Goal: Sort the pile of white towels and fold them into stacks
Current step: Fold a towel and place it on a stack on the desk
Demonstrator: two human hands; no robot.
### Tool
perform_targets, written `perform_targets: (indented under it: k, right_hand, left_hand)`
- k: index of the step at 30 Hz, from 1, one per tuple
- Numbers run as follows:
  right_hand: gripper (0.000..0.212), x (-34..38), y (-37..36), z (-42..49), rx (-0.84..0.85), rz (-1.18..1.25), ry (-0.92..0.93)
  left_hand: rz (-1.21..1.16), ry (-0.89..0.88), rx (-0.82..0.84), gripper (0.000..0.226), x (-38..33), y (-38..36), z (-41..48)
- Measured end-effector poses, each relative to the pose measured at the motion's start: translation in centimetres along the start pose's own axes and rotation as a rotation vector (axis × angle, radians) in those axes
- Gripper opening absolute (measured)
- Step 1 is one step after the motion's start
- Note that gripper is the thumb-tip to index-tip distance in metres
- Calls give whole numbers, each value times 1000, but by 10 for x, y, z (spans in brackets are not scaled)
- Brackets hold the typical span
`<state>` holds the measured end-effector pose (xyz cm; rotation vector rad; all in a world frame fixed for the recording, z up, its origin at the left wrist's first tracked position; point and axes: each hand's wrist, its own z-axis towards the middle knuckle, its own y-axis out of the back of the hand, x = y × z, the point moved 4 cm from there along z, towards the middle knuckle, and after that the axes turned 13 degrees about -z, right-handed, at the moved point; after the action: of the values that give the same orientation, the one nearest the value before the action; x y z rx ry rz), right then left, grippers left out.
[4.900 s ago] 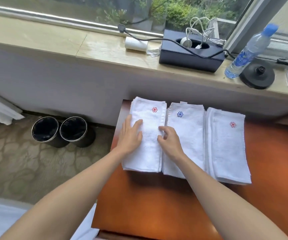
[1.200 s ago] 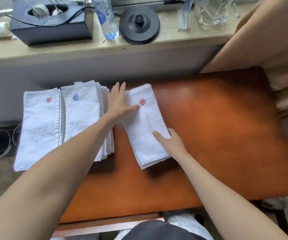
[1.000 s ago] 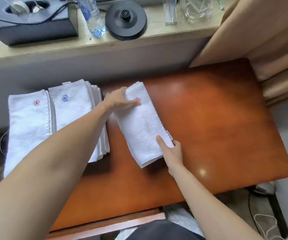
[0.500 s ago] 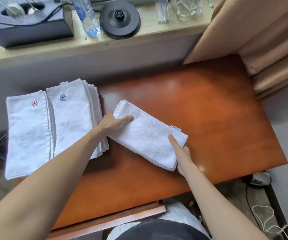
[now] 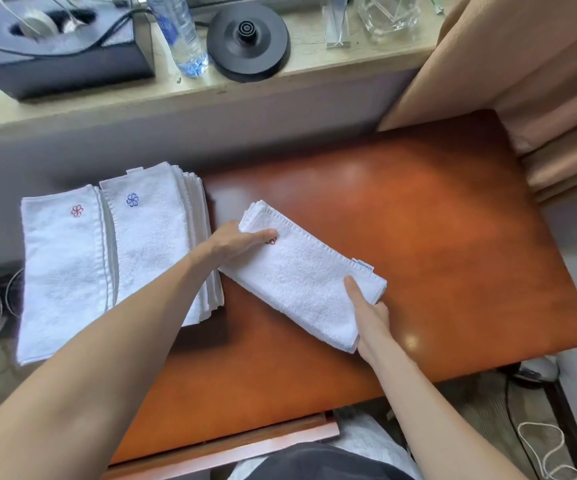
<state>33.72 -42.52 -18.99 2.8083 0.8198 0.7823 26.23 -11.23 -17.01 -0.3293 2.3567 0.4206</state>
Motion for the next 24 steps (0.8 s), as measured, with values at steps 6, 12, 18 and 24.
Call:
perform_targets:
  k: [6,12,18,24]
  right_hand:
    - [81,14,-16,-9,33,-3,24]
    - [79,21,-11,-10,-15,-47,22]
    - [89,3,-7,-10,-15,-85,24]
    - [76,19,-17,-2,-8,-34,94]
  left_hand:
    - [-13,17,54,51,-2,22,2]
    - [-35,-47,1,55,7,12,4]
    - [-81,84,53,93,23,20,13]
    - [7,83,-27,108,16,25,22]
